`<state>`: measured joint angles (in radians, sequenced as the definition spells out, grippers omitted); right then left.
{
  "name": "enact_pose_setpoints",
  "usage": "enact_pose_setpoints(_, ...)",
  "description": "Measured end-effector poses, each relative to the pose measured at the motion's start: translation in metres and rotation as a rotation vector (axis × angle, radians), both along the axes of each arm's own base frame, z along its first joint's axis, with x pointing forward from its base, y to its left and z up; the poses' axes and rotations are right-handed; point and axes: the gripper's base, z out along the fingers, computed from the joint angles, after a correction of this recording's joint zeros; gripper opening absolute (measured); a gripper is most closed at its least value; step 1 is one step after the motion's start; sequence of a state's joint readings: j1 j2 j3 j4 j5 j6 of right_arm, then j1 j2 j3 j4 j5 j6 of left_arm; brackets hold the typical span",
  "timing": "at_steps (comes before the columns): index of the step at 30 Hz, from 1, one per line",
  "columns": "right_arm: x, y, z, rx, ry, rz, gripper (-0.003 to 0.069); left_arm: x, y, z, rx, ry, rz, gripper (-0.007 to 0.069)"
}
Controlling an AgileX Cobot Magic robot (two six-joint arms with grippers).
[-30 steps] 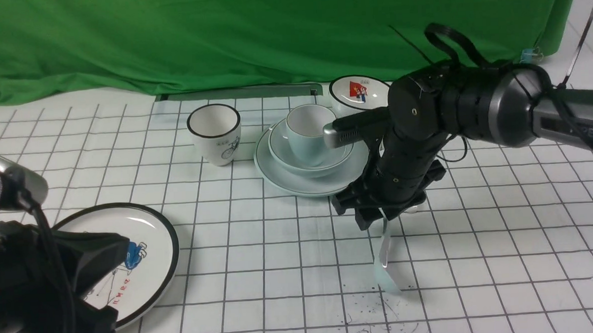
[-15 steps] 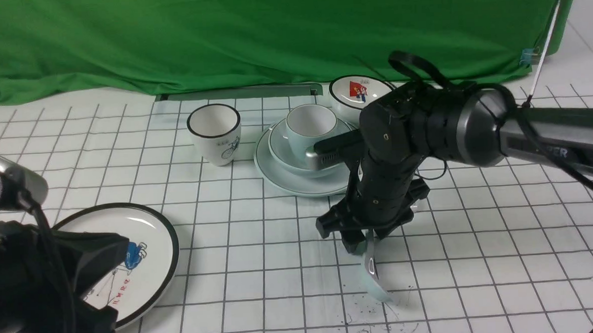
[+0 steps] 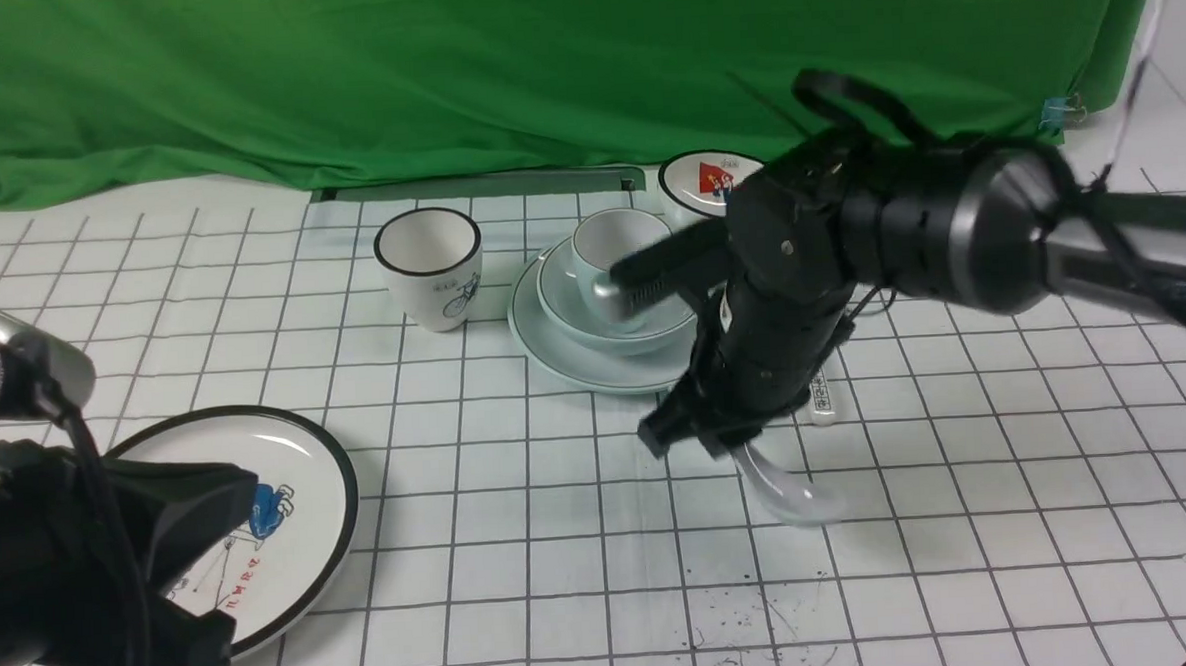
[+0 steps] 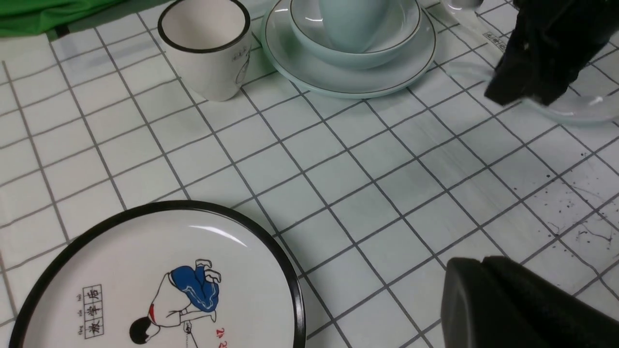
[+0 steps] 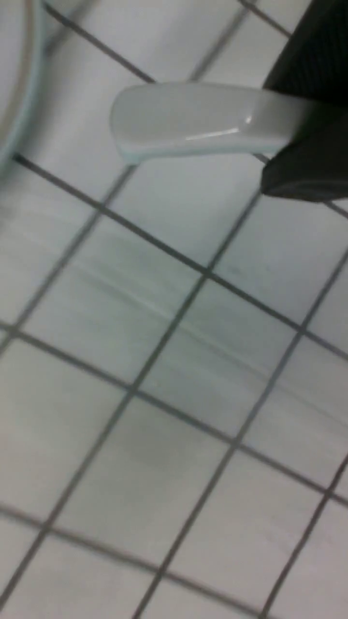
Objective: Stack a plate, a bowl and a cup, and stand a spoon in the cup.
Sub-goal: Use the right arm to grab a blue soup spoon, then use the right arm to put the blue soup spoon into the blue teacup in the middle
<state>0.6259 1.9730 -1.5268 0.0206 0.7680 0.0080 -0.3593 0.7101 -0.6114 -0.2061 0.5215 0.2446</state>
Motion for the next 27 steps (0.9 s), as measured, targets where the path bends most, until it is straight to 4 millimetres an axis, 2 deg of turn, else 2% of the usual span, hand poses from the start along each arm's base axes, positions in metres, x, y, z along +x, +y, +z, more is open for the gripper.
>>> enact_pose_setpoints(2, 0.007, 0.005, 0.033, 0.129, -0.206, 0.045, 0.017, 0.001, 0.0, 0.001, -0.004, -0.011, 0.002, -0.0036)
enact_pose_setpoints(4, 0.016, 0.013, 0.053, 0.25, -0.407, 0.081, 0.017, 0.001, 0.0, 0.001, -0.006, -0.017, 0.004, -0.0036)
enact_pose_setpoints(6, 0.028, 0.022, 0.07, 0.386, -0.627, 0.107, 0.017, 0.001, 0.0, 0.002, -0.008, -0.02, 0.004, -0.0036)
enact_pose_setpoints(7, 0.03, 0.022, 0.07, 0.397, -0.644, 0.107, 0.017, 0.001, 0.0, 0.002, -0.008, -0.02, 0.004, -0.0036)
enact_pose_setpoints(8, 0.038, 0.026, 0.073, 0.465, -0.749, 0.113, 0.017, 0.001, 0.0, 0.002, -0.008, -0.021, 0.005, -0.0036)
enact_pose_setpoints(9, 0.045, 0.03, 0.071, 0.522, -0.837, 0.119, 0.017, 0.001, 0.0, 0.002, -0.008, -0.021, 0.005, -0.0036)
enact_pose_setpoints(10, 0.045, 0.03, 0.072, 0.531, -0.849, 0.119, 0.017, 0.001, 0.0, 0.002, -0.008, -0.021, 0.005, -0.0036)
enact_pose_setpoints(15, 0.061, 0.04, 0.027, 0.525, -0.871, 0.141, 0.017, 0.001, 0.0, 0.001, 0.004, -0.025, 0.005, -0.0036)
enact_pose_setpoints(18, 0.069, 0.04, 0.01, 0.509, -0.89, 0.154, 0.017, 0.002, 0.001, -0.004, 0.007, -0.027, 0.009, -0.0036)
enact_pose_setpoints(23, 0.078, 0.034, -0.001, 0.521, -0.94, 0.143, 0.017, 0.002, 0.001, -0.013, 0.015, -0.016, 0.012, -0.0036)
enact_pose_setpoints(27, 0.082, 0.03, -0.007, 0.529, -0.925, 0.093, 0.0174, 0.002, 0.001, -0.012, 0.011, -0.025, 0.014, -0.0036)
